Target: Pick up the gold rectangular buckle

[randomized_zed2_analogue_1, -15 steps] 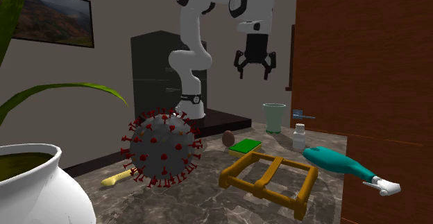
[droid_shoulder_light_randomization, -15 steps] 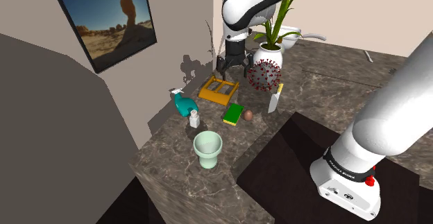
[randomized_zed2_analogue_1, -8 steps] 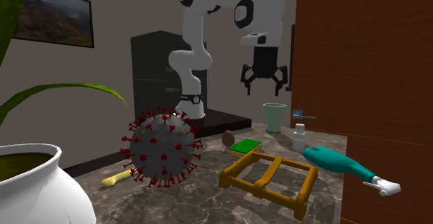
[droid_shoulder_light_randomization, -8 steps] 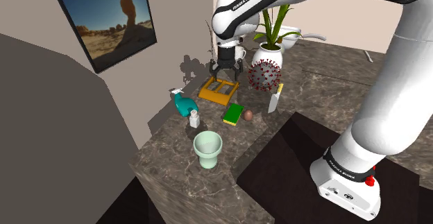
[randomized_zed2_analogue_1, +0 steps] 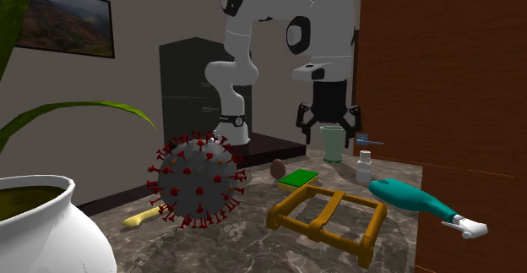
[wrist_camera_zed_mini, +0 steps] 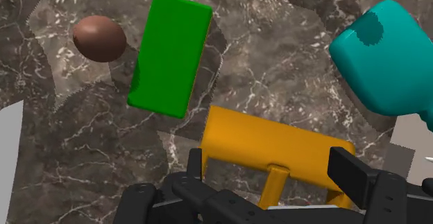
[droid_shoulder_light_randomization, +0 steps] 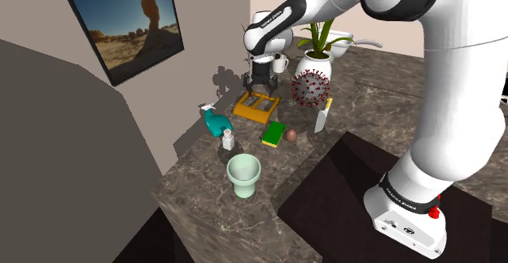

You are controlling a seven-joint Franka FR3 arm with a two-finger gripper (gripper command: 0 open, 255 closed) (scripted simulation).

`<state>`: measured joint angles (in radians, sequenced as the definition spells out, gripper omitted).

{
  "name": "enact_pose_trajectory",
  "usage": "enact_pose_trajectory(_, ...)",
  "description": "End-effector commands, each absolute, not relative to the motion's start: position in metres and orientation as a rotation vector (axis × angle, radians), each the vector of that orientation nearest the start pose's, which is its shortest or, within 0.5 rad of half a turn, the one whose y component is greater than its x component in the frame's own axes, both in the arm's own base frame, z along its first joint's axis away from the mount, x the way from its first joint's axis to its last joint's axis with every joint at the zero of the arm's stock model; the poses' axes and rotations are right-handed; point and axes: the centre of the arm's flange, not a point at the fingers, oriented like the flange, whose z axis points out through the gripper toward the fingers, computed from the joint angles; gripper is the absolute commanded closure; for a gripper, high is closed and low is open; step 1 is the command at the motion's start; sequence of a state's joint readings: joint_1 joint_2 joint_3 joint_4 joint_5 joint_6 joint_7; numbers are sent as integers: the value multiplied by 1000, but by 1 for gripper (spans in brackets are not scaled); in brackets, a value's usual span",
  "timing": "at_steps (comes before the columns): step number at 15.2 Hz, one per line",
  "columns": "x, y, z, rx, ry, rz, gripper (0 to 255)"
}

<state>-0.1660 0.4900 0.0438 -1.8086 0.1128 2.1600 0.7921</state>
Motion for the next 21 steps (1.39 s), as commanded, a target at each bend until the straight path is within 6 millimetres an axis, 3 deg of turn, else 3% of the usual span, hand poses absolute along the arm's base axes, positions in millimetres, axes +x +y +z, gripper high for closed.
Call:
enact_pose_trajectory(1,649,-89,246,-2663,1522,254,0)
enact_pose_trajectory(9,701,-154,182,-2481,1769,241,0)
enact_pose_trajectory(17,702,-157,139,-2473,1778,241,0)
enact_pose_trajectory(19,702,-157,139,-2473,1778,241,0)
enact_pose_trajectory(20,702,-157,139,-2473,1778,241,255)
enact_pose_trajectory(21,703,-157,139,-2473,1778,241,255)
